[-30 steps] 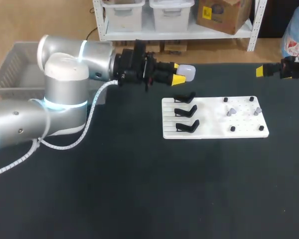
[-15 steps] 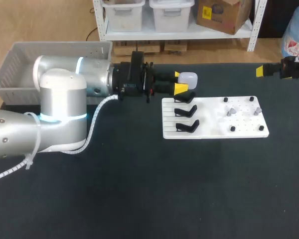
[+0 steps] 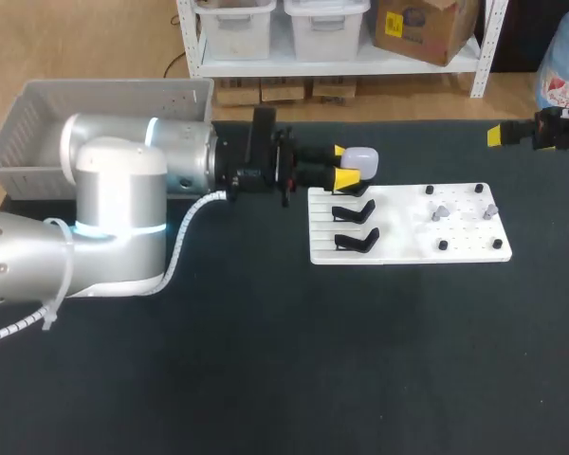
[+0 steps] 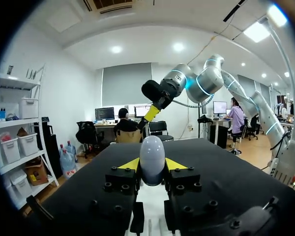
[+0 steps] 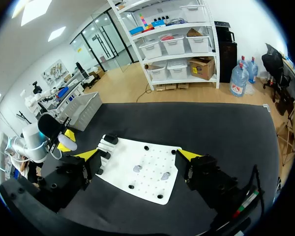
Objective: Pick up each earbud case from the left stands, insert the matching earbuds, close the lid, and place the case in the box.
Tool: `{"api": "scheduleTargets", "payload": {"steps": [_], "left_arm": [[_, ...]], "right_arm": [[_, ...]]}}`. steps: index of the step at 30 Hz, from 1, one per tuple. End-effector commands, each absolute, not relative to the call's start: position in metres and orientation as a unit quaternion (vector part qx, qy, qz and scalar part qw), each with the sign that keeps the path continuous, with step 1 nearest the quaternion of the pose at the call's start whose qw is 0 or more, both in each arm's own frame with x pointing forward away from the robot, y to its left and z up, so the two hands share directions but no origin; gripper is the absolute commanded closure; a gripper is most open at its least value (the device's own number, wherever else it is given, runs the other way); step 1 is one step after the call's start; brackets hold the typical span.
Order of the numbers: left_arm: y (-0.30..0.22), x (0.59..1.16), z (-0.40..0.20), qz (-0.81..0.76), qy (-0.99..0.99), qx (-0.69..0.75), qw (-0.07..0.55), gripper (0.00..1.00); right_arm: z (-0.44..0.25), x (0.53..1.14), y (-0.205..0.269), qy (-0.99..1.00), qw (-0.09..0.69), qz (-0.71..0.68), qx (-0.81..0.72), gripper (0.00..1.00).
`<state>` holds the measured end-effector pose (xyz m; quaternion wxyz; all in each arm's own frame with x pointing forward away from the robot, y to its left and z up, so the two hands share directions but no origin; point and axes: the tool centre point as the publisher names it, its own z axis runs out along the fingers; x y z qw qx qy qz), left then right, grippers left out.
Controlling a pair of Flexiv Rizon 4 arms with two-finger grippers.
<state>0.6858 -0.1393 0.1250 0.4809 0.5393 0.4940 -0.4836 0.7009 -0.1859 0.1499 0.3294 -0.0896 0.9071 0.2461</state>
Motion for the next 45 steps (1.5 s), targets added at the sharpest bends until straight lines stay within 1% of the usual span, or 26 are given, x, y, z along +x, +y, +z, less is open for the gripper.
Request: {"api": "scheduleTargets", "payload": {"steps": [1, 11, 16, 25, 29, 33, 38, 45], "left_arm": [[-0.139, 0.689, 0.124, -0.487, 0.488, 0.547, 0.475, 1.00], [-0.141, 0.689, 0.124, -0.488, 0.485, 0.550, 0.474, 1.00], [-0.141, 0.689, 0.124, -0.488, 0.485, 0.550, 0.474, 1.00], [-0.141, 0.689, 0.124, -0.488, 0.485, 0.550, 0.474, 1.00], [-0.141, 0.689, 0.124, -0.488, 0.485, 0.550, 0.474, 1.00], [-0.141, 0.689, 0.124, -0.488, 0.485, 0.550, 0.474, 1.00], [-0.141, 0.689, 0.124, -0.488, 0.485, 0.550, 0.474, 1.00], [-0.141, 0.689, 0.124, -0.488, 0.485, 0.550, 0.474, 1.00]], "right_arm": [[0.150, 0.701, -0.186, 0.907, 0.330, 0.246, -0.090, 0.00], [0.150, 0.694, -0.183, 0.906, 0.330, 0.249, -0.097, 0.00], [0.160, 0.660, -0.159, 0.897, 0.337, 0.253, -0.130, 0.00], [0.161, 0.603, -0.094, 0.880, 0.304, 0.304, -0.200, 0.00], [0.152, 0.600, -0.062, 0.880, 0.283, 0.314, -0.217, 0.00], [0.143, 0.605, -0.042, 0.882, 0.271, 0.317, -0.221, 0.00], [0.143, 0.613, -0.025, 0.882, 0.268, 0.314, -0.228, 0.00], [0.143, 0.633, -0.011, 0.898, 0.269, 0.284, -0.201, 0.00]]}}
